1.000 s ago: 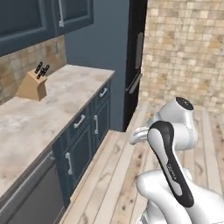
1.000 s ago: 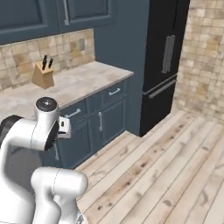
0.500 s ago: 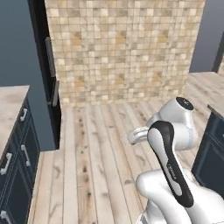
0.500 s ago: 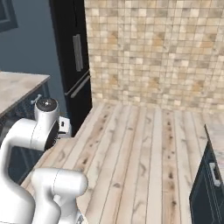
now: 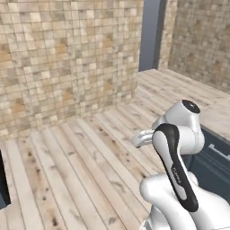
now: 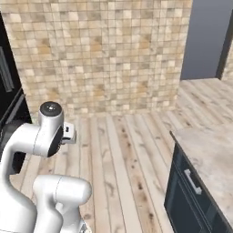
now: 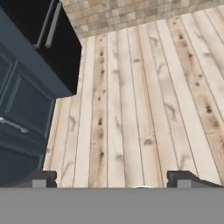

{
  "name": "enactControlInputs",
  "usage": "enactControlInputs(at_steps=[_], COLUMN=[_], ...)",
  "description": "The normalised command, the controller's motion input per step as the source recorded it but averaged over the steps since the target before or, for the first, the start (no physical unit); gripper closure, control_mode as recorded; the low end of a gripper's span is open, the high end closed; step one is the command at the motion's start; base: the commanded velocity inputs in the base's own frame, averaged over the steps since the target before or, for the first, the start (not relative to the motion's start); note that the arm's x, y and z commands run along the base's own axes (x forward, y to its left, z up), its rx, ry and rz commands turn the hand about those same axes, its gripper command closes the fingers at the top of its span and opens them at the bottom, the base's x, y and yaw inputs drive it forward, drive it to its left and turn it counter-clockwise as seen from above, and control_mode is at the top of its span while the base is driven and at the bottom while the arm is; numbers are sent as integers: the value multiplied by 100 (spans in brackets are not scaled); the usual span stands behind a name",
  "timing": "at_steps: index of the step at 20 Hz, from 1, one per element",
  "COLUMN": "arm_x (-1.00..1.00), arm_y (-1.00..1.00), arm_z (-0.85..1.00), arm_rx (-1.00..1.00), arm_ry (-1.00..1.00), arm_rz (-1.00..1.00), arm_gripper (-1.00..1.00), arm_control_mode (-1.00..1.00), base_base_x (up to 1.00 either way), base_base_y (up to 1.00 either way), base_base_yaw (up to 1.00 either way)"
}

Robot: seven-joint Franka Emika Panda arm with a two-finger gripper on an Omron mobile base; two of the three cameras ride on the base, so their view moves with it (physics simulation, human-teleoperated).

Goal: Restock the sink supplies by placing the sponge and soap dispenser on the counter and next to the sink. Make sure the soap dispenser is upright.

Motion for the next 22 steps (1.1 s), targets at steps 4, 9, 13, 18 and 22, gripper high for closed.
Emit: enactControlInputs(at_steps=[4, 9, 13, 18, 22], arm_x=[0, 0, 0, 0, 0], arm_y=[0, 0, 0, 0, 0], arm_z=[0, 0, 0, 0, 0], arm_rx=[0, 0, 0, 0, 0], arm_ry=[0, 0, 0, 0, 0], arm_rz=[0, 0, 0, 0, 0], arm_gripper=[-100, -100, -100, -100, -100], arm_control_mode=[100, 100, 100, 100, 100], base_base_x=[100, 100, 100, 100, 100], base_base_y=[48, 45, 49, 63, 63], base_base_yaw=[-44, -47, -48, -51, -53])
